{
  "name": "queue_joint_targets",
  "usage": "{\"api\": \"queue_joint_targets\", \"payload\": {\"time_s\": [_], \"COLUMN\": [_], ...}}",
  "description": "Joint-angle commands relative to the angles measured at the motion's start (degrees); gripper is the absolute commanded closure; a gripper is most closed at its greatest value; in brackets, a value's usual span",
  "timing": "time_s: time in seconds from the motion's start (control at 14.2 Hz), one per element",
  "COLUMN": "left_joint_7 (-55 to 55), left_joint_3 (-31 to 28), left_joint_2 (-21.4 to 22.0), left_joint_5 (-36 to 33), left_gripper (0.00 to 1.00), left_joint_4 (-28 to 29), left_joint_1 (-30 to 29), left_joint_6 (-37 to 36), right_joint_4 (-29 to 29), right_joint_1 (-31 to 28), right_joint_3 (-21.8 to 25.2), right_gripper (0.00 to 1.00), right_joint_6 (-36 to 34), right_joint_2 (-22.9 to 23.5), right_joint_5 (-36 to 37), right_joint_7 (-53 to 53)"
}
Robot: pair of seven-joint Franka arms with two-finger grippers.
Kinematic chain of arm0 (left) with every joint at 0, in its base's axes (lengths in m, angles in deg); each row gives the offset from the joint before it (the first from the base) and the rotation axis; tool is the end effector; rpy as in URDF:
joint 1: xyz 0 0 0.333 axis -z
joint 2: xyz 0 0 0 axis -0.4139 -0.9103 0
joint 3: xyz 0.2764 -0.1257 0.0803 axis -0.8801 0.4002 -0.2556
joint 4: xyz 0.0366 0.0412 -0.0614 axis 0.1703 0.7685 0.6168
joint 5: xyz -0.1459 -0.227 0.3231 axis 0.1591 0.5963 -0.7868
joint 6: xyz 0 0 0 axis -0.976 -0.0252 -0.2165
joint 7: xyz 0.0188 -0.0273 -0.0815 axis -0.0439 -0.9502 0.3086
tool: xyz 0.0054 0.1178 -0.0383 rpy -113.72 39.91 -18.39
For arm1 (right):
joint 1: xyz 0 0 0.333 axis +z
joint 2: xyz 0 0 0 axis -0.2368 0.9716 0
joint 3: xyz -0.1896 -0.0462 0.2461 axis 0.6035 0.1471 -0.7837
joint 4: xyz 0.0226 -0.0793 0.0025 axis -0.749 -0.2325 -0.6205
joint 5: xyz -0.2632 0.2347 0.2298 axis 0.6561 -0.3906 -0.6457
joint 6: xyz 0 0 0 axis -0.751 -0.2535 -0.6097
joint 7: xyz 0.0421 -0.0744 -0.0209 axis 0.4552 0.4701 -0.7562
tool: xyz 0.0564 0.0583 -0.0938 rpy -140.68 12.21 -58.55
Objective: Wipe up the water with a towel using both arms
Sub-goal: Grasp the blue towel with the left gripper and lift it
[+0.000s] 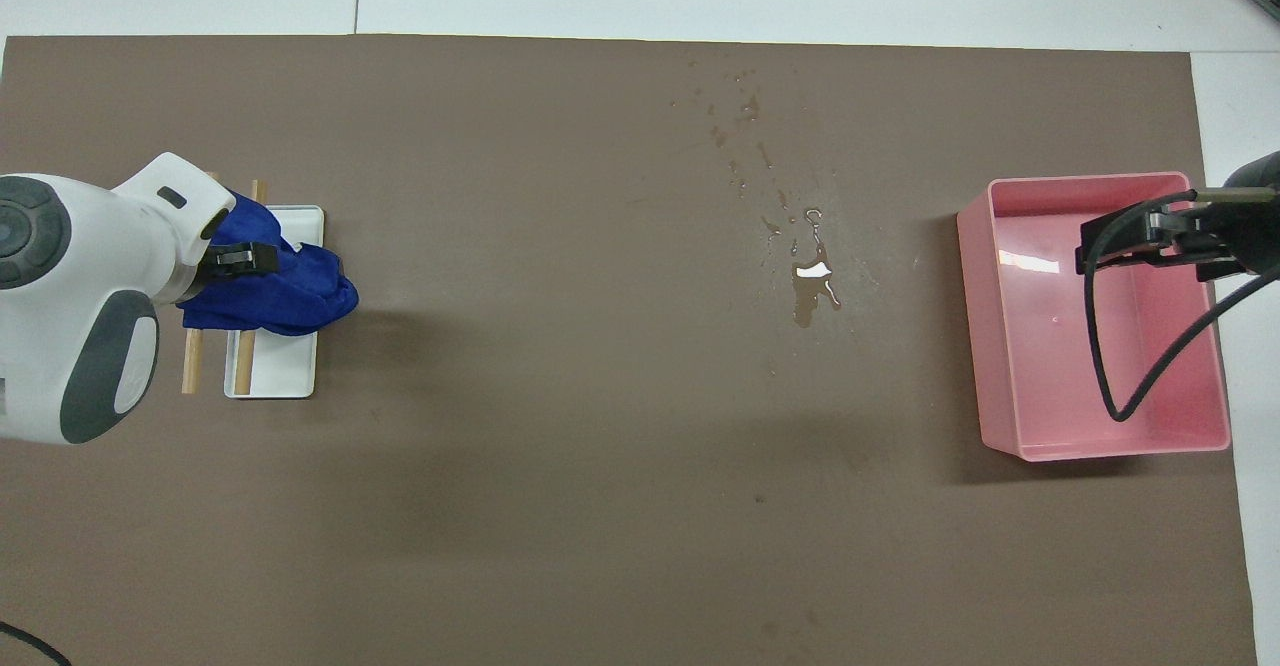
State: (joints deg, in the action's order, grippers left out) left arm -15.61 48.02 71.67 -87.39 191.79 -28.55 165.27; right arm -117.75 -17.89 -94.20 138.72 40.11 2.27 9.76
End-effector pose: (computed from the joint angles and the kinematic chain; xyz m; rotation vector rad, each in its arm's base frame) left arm 0.5963 -0.0335 0.3771 -2.9424 -0.1296 -0.2479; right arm 0.5844 0.0254 0.6221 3.1249 -0.1249 -0.0322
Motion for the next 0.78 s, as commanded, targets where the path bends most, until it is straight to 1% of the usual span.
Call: {"api": "queue_joint_targets", "payload": {"time_s": [0.0, 0.14, 0.35, 0.42, 0.49, 0.63, 0.7], "left_joint_7": [1.7, 1.7, 1.7, 1.6, 1.5, 1.1, 1.1], "left_joint_3": [-0.6, -0.6, -0.6, -0.6, -0.6, -0.6, -0.5], "left_joint_2": [1.3, 1.2, 1.2, 1.2, 1.2, 1.1, 1.0], "left_joint_5": [-3.0, -3.5, -3.5, -3.6, -3.6, -3.6, -3.5], "left_gripper": [0.2, 0.43, 0.74, 0.89, 1.0, 1.0, 1.0], "left_joint_4": [2.1, 1.9, 1.8, 1.5, 1.3, -0.3, -2.1], "left_joint_1": [1.2, 1.1, 1.1, 1.1, 1.1, 1.1, 1.1], "left_joint_6": [1.7, 1.7, 1.5, 1.1, 0.9, -0.7, -2.2], "right_joint_4": [-0.1, -0.1, -0.1, -0.1, -0.1, -0.1, -0.1], "right_joint_1": [-0.8, -1.0, -2.0, -1.9, -1.8, -1.8, -1.7], "right_joint_3": [-0.4, -0.3, -0.1, -0.1, -0.1, -0.2, -0.2], "right_gripper": [0.0, 0.0, 0.0, 0.0, 0.0, 0.0, 0.0], "right_joint_6": [-0.7, -0.6, -0.7, -0.7, -0.7, -0.7, -0.8], "right_joint_2": [-0.2, -0.2, -0.2, -0.3, -0.3, -0.3, -0.3], "right_joint_5": [-1.1, -1.1, -1.1, -1.1, -1.1, -1.1, -1.1], "right_joint_7": [0.6, 1.0, 0.5, 0.5, 0.5, 0.5, 0.5]}}
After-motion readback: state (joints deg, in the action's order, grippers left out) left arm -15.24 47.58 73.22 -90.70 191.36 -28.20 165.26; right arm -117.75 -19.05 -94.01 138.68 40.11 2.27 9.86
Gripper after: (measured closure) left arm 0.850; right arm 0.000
